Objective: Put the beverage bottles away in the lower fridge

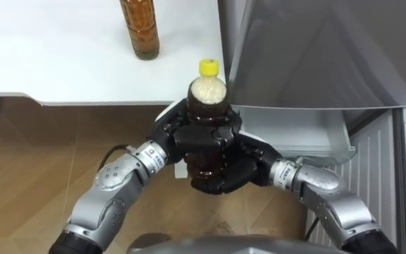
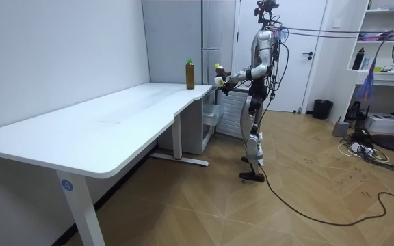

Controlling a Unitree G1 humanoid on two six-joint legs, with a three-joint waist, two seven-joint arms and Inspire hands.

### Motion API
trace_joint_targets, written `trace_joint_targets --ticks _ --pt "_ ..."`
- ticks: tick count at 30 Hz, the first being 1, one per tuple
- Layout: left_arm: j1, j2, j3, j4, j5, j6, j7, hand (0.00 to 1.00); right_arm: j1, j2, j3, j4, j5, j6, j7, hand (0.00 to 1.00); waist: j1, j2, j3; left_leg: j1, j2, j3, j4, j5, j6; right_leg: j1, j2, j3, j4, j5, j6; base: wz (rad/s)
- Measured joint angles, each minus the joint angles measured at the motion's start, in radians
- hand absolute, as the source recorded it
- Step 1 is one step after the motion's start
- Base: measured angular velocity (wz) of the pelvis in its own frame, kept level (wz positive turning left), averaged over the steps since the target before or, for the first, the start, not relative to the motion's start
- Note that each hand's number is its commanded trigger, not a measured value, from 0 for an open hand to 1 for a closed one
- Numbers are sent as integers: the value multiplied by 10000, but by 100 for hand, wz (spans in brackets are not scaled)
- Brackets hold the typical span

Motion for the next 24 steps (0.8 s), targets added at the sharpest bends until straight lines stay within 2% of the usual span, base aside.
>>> trace_joint_targets --ticks 4,21,22,23,24 --pt "0 -15 -203 0 -78 -21 -2 100 -2 -184 105 -1 -4 -10 -28 100 -2 -6 9 -50 -2 3 9 0 0 -38 -2 0 -6 0 0 0" --pt "-18 42 -533 -6 -44 -326 -128 100 -3 -289 340 -3 -10 -23 -93 100 -2 10 15 -59 5 12 12 -1 -1 -51 6 5 -2 1 -2 0" --pt "-18 43 -572 -6 -42 -332 -131 67 -3 -309 373 -3 -11 -23 -93 100 -9 11 14 -40 5 11 13 -1 -1 -33 7 6 -2 1 -1 0" --pt "-18 44 -574 -6 -42 -335 -131 52 -3 -318 386 -2 -11 -23 -92 100 -8 11 14 -27 5 11 13 -1 -1 -19 7 6 -2 1 -1 0" --pt "-23 43 -592 -7 -42 -362 -186 0 -3 -330 404 -3 -11 -23 -88 100 -8 11 14 0 5 11 12 -1 -1 6 8 6 -5 1 -1 0"
